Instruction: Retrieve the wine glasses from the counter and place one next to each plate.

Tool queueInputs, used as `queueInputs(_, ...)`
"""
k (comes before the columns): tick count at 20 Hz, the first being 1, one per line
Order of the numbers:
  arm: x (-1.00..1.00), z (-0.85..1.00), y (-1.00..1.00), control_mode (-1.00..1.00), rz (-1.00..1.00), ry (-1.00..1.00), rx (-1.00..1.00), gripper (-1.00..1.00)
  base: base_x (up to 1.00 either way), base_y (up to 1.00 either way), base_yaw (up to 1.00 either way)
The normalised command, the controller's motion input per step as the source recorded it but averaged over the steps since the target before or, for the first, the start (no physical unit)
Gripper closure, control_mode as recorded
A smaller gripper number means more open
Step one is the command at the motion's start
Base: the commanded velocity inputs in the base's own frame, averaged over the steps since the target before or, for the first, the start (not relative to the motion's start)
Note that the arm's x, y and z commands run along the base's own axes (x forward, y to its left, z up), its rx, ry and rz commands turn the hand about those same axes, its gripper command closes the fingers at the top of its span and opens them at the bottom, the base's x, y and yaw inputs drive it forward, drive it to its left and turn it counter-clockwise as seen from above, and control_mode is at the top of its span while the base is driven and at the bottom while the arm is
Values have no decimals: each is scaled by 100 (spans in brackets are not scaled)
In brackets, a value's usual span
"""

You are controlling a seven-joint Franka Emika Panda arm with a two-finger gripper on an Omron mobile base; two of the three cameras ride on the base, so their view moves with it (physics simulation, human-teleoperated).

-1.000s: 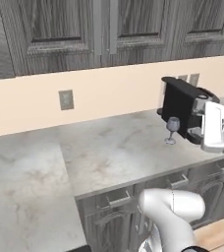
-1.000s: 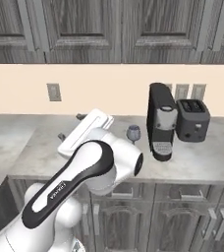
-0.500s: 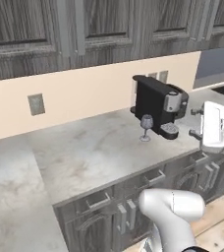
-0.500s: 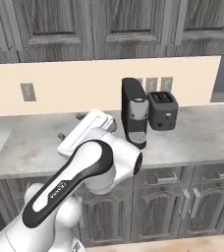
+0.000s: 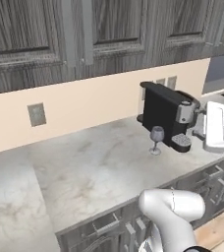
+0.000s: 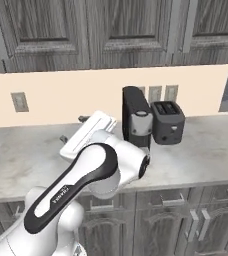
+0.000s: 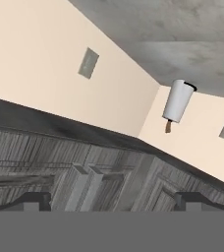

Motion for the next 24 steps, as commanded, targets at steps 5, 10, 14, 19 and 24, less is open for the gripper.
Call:
queueInputs(5, 0, 0, 0, 100, 0, 0, 0, -100, 29, -14, 3)
queueInputs(10, 0, 0, 0, 100, 0, 0, 0, -100, -14, 1, -22)
queueInputs(14, 0, 0, 0, 100, 0, 0, 0, -100, 0, 29, -27)
queueInputs(19, 0, 0, 0, 100, 0, 0, 0, -100, 4, 31, -17)
queueInputs(24, 0, 0, 0, 100, 0, 0, 0, -100, 7, 15, -9)
